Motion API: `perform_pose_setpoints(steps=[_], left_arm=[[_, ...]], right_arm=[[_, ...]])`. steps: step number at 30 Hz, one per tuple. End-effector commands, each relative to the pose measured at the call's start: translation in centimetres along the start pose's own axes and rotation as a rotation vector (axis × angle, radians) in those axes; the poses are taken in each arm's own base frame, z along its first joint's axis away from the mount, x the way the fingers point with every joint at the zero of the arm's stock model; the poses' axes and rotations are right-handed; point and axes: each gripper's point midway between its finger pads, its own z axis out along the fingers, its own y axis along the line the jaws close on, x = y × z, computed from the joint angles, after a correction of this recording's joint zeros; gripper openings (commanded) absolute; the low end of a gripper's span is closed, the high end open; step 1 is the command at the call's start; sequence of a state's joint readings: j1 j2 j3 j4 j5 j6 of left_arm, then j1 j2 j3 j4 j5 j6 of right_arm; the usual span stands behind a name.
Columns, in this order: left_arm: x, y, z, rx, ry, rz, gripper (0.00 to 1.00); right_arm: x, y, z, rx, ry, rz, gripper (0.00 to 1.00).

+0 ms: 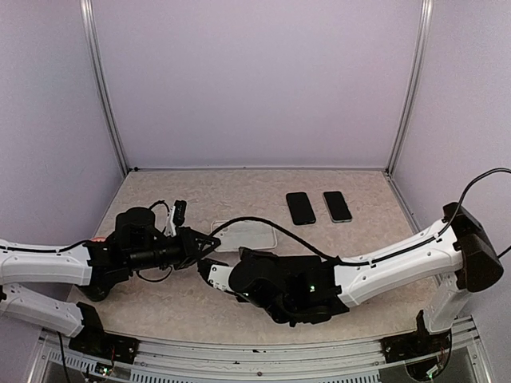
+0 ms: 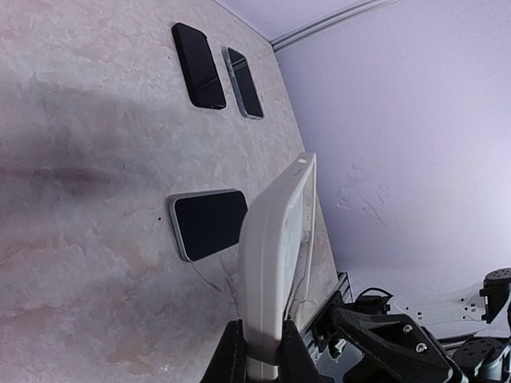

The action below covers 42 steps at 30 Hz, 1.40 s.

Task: Put the phone into the phone case
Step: Adjust the phone case.

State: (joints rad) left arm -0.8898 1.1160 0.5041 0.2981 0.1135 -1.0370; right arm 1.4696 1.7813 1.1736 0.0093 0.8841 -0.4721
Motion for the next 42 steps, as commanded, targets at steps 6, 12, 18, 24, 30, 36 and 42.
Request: perform_pose_setpoints(steps=[6,12,18,24,30,36,42], left_arm=[[-0.4,0.3,-0.9,0.014,-0.031,0.108,0.07],[-0.3,-0.8,-1.6,0.073,-0.030,0.155,0.07],[-0.5,-1.9,-1.8,0.106,-0.033,0.177,0.07],[-0.2,-1.0,-1.3,0.057,-0.006,0.167,0.07],[0.2,1.9,-0.8,-0.053,0.024,0.135,0.07],[0.5,4.0,-0.5,-0.123,0.057,0.108,0.07],[0.5,5.6,-0.9,-0.201,0.077,0.092,0.07]], right_arm=[[-3.1,-3.4,-7.5,-0.339,-0.256,0.212,0.76],[-2.5,-7.3,-11.2,-0.375,-0.372,0.275,0.77],[-0.7,-4.7,-9.6,-0.393,-0.289,0.202,0.76],[1.3,-2.5,-8.5,-0.494,-0.183,0.224,0.81],[5.1,-3.6,-8.5,-0.574,-0.142,0.305,0.97],[9.9,-2.8,-5.7,-0.602,-0.035,0.285,1.00],[13.2,-1.2,-1.4,-0.657,0.075,0.264,1.00]])
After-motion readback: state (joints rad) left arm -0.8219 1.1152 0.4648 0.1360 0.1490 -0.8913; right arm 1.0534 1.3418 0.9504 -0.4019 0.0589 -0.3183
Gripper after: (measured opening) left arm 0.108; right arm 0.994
